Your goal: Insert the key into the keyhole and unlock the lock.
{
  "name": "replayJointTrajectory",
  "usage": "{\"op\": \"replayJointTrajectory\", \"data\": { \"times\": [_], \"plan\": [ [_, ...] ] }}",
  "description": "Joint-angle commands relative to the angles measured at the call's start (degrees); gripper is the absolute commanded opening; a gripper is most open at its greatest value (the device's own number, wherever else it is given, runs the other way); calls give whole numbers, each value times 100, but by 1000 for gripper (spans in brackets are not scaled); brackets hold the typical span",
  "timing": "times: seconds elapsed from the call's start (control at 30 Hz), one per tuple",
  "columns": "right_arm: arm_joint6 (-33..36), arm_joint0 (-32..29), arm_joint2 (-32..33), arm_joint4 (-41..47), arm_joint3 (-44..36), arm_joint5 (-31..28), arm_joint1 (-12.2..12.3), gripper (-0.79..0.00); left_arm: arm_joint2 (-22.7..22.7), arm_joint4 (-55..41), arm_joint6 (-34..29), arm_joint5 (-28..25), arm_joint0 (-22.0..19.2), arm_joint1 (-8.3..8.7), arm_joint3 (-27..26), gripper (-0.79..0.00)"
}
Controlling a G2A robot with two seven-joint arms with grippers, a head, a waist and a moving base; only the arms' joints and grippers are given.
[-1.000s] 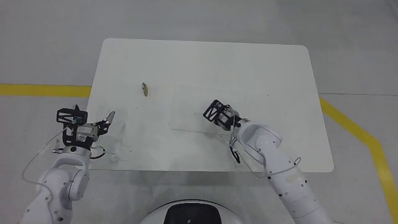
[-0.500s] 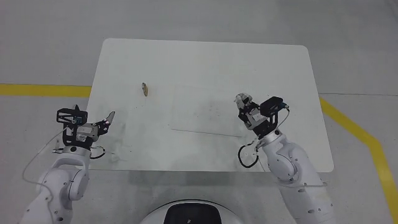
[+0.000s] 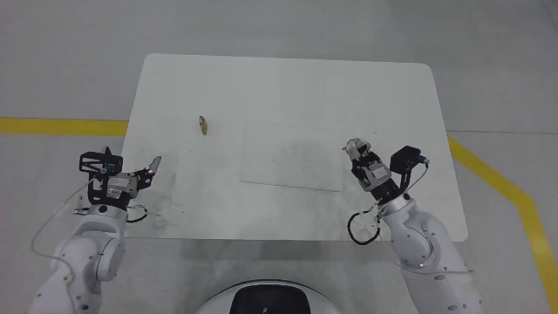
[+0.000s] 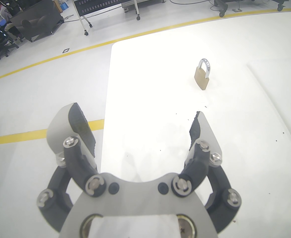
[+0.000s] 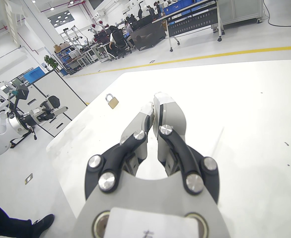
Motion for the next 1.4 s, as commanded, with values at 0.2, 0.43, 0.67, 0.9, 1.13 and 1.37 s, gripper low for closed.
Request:
{"op": "replayJointTrajectory", "data": {
  "times": [0.2,0.43,0.67,0.9,1.13,1.37],
  "plan": [
    [0,0,0,0,0,0,0,-785,0,0,0,0,0,0,0,0],
    [0,0,0,0,0,0,0,-785,0,0,0,0,0,0,0,0],
    [0,0,0,0,0,0,0,-785,48,-2045,-860,-1464,-176,-14,-138,0],
    [0,0,0,0,0,0,0,-785,83,-4630,-3340,-3914,-407,139,52,0],
    [0,0,0,0,0,0,0,-785,98,-4932,-3618,-4160,-442,164,76,0],
    [0,0,0,0,0,0,0,-785,410,-5939,-3835,-4184,-466,166,266,0]
  ]
}}
